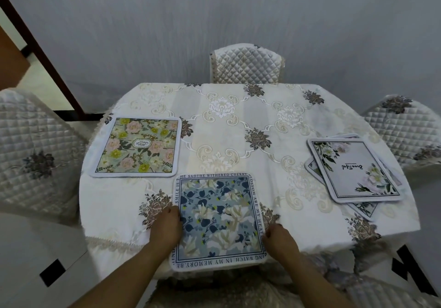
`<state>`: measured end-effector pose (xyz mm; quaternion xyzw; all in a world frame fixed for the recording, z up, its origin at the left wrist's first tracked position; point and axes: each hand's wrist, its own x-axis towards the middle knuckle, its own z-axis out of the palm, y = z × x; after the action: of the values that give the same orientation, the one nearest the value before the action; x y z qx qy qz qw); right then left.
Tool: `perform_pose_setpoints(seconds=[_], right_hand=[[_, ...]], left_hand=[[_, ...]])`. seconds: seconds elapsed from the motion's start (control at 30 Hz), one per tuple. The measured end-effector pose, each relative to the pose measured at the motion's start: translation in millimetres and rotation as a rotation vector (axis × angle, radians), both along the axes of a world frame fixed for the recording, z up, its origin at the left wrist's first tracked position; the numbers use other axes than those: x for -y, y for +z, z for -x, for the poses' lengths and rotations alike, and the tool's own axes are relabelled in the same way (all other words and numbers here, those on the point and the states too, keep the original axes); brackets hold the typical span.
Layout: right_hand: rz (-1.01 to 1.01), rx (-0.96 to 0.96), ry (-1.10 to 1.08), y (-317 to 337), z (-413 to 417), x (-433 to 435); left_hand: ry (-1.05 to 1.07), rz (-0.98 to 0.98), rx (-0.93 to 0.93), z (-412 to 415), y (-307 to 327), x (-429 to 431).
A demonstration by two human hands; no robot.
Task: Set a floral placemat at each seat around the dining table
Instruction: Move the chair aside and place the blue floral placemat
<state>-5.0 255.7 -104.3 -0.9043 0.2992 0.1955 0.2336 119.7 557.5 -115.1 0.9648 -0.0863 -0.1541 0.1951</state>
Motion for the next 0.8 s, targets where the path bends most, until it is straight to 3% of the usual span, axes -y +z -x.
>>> perform_pose_setpoints(seconds=[0.27,0.43,0.8], right_hand=[[0.163,0.174,0.186,59,19,32],[0.350,0.184,0.324,110,39,81],[0.491,0.319,0.321,200,172,244]], left_hand=[[-0.176,-0.075,0.108,1,48,21],[-0.265,-0.093,0.241,2,97,55],[-0.401,-0.151,0.366,115,173,234]])
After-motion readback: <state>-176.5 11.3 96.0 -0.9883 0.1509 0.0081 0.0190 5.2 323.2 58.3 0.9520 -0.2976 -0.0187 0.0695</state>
